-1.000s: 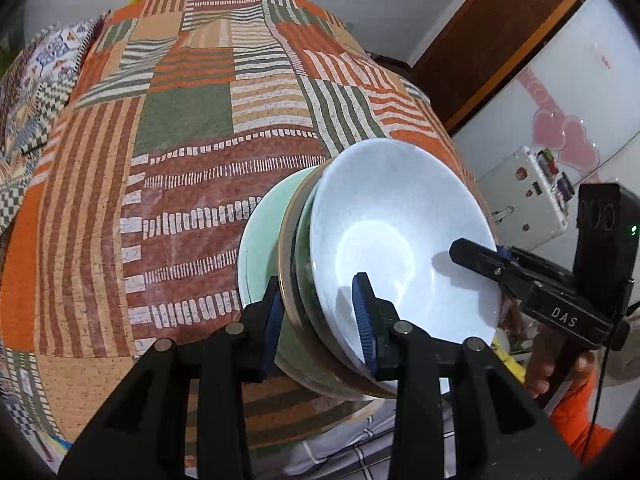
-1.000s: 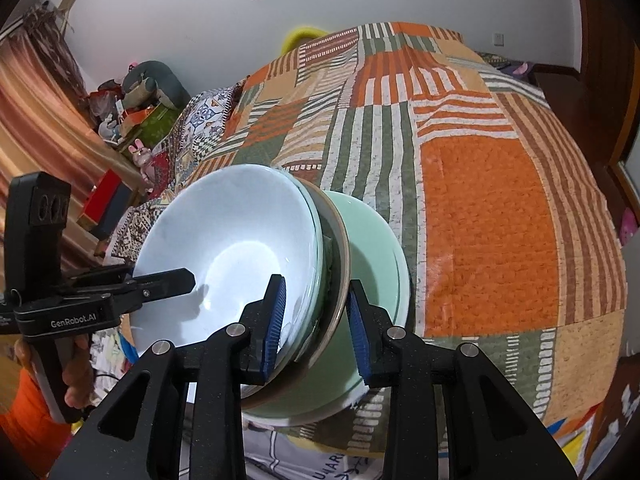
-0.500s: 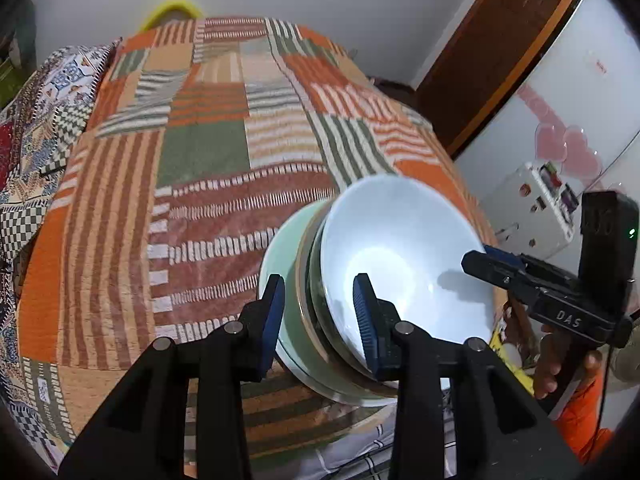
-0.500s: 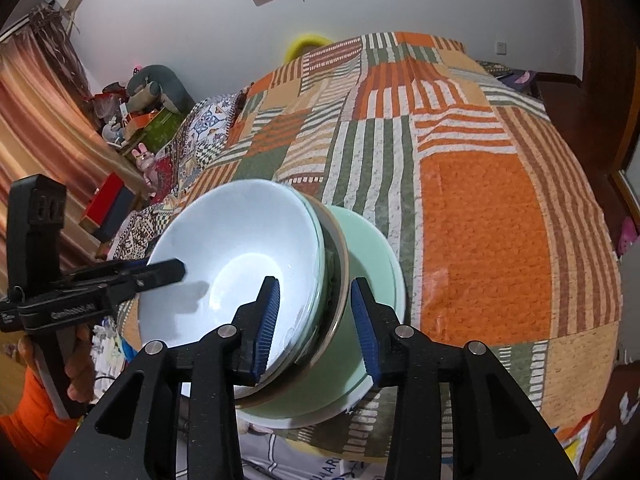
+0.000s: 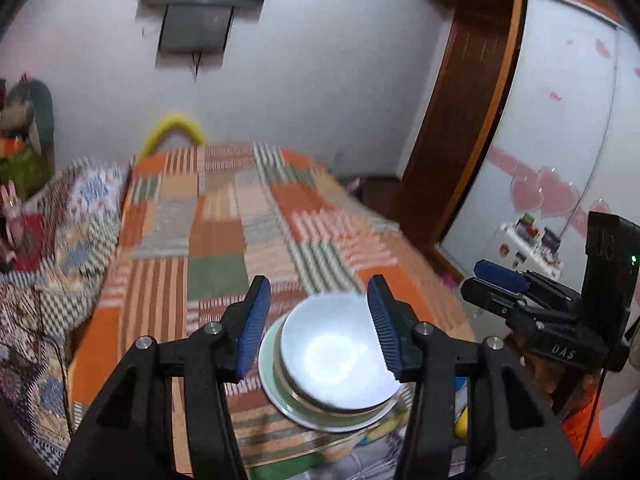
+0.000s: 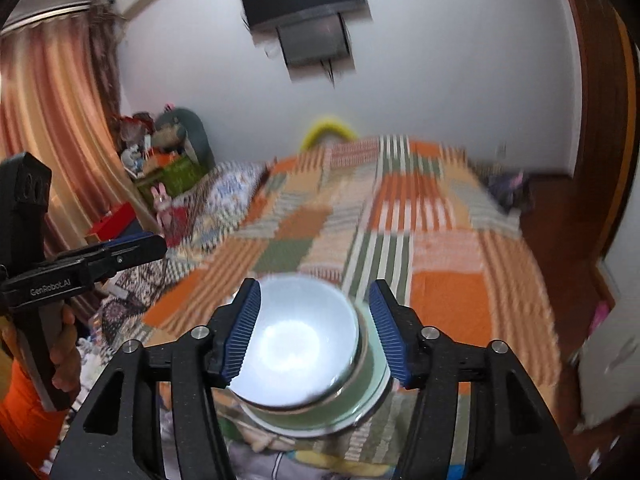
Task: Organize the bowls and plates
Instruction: 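Open both tools and pull them back from the stack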
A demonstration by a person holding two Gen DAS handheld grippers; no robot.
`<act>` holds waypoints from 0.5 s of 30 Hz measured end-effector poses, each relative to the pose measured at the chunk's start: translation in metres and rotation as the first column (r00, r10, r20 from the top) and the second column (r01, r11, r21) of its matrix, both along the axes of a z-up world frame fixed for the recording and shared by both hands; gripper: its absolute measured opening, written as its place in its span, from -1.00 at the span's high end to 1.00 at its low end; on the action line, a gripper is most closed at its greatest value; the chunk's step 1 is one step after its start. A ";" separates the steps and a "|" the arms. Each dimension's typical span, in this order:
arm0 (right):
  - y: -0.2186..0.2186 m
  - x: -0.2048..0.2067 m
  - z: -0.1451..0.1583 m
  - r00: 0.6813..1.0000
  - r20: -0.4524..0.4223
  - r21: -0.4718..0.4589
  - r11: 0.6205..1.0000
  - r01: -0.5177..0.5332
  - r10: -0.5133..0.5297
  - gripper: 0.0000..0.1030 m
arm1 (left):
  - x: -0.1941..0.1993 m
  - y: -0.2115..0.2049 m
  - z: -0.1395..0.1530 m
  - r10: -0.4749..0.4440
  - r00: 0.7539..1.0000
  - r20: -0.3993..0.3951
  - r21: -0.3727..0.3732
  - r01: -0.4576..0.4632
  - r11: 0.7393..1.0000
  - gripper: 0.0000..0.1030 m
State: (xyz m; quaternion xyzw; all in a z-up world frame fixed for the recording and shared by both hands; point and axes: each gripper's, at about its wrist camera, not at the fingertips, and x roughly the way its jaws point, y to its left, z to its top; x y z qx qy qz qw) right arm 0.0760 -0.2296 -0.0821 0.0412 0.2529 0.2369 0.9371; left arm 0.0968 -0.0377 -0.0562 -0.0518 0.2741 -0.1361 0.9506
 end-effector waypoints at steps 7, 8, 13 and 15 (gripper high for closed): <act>-0.004 -0.038 0.048 0.982 0.189 0.037 0.999 0.019 -0.026 -0.30 | -0.044 -0.011 0.048 0.027 0.985 0.169 -0.013 -0.025 1.000 -0.31; -0.005 -0.045 0.053 0.976 0.217 0.042 0.999 0.029 -0.037 -0.38 | -0.049 -0.012 0.052 0.029 0.982 0.187 -0.010 -0.028 1.000 -0.34; -0.008 -0.057 0.065 0.958 0.280 0.064 0.997 0.043 -0.059 -0.66 | -0.078 -0.016 0.065 0.078 0.955 0.287 -0.005 -0.079 0.997 -0.83; -0.007 -0.060 0.067 0.954 0.292 0.064 0.997 0.047 -0.064 -0.73 | -0.087 -0.015 0.068 0.103 0.942 0.321 -0.019 -0.102 0.995 -0.97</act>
